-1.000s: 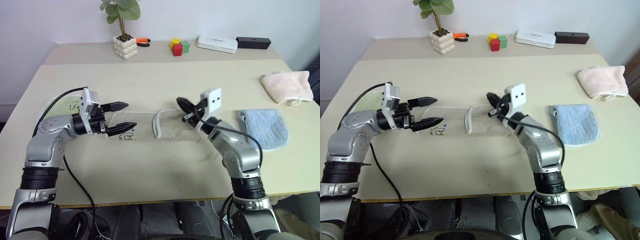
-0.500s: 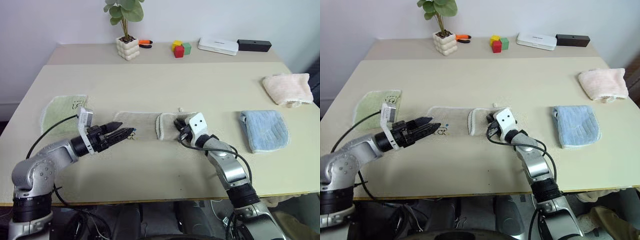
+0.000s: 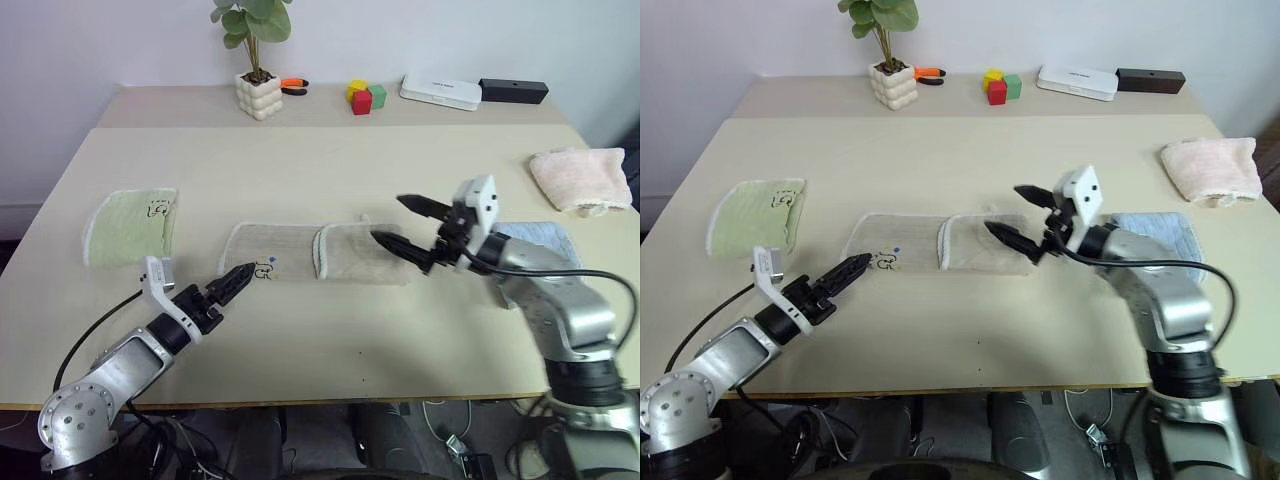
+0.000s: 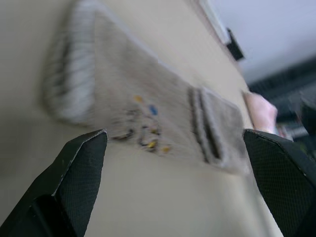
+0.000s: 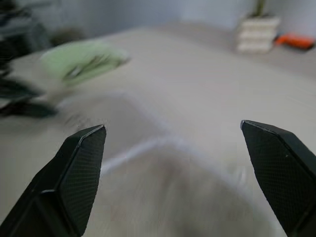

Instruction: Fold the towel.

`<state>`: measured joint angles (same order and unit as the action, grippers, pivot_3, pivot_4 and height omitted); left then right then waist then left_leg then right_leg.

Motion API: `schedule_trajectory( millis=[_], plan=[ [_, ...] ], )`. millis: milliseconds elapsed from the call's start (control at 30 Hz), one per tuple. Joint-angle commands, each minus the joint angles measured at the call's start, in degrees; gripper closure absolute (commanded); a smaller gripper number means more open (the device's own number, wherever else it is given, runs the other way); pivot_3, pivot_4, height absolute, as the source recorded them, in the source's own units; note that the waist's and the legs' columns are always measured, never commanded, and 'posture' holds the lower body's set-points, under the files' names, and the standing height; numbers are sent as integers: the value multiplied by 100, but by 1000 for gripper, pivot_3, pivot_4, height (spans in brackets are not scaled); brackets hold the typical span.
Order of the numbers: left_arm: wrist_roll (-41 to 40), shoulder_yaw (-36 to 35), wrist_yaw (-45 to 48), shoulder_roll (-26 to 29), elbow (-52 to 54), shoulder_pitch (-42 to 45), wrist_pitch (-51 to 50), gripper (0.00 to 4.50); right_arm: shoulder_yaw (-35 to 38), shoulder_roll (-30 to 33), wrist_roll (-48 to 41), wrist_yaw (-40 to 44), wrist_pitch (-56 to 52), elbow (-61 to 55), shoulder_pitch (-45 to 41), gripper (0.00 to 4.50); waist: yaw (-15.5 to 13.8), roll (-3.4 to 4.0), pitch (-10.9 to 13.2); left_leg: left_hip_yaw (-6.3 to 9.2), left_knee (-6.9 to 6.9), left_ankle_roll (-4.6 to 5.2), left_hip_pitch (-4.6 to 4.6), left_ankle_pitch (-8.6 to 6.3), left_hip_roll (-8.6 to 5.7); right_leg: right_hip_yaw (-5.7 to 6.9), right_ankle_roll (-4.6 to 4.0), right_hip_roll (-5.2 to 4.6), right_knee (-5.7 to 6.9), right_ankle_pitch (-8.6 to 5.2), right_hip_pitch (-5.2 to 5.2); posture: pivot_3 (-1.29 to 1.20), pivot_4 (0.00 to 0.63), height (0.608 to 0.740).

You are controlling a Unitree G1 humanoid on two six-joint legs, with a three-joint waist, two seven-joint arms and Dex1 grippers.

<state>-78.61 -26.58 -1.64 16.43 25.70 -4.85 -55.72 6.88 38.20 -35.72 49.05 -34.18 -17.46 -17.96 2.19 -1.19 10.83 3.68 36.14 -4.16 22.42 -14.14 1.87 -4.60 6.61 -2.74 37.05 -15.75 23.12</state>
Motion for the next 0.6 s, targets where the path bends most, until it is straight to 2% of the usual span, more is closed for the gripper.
schedule_trajectory(
  millis=[33,233,333,433,533,600],
  plan=[
    [-366,-16,-530,-129,194,-64,361,0,314,373,-442,332,-208,-527,25,59,23,0,0,0,0,0,0,0,0,-1,0,2,0,0,1,0,150,740],
    [-1001,237,-1251,-285,-553,376,617,0,128,504,-304,191,-268,-746,-96,59,0,-1,-1,-1,1,0,2,0,0,-2,-2,4,-5,-1,2,0,150,740],
    [-551,482,-1486,-386,-963,691,770,0,109,432,-288,23,-277,-738,-322,59,-42,0,-1,-1,3,0,4,0,-3,-2,-2,3,-8,-1,0,0,150,740],
    [-640,539,-1522,-572,-1361,942,898,0,140,438,-254,-82,-272,-656,-415,59,-122,1,-5,-2,3,0,2,0,-5,-3,-3,2,-11,-1,-2,0,150,740],
    [-689,518,-1380,-718,-1607,1193,1059,889,128,512,-150,-71,-216,-601,-296,0,-168,3,-7,-2,3,-1,3,0,-6,-3,-3,1,-15,-1,-4,0,150,740],
    [-721,512,-1412,-749,-1669,1328,1122,1896,178,533,-92,-92,-201,-546,-231,0,-166,2,-6,-2,5,-1,8,0,-6,-2,-3,0,-20,-1,-4,0,150,740]
  ],
)
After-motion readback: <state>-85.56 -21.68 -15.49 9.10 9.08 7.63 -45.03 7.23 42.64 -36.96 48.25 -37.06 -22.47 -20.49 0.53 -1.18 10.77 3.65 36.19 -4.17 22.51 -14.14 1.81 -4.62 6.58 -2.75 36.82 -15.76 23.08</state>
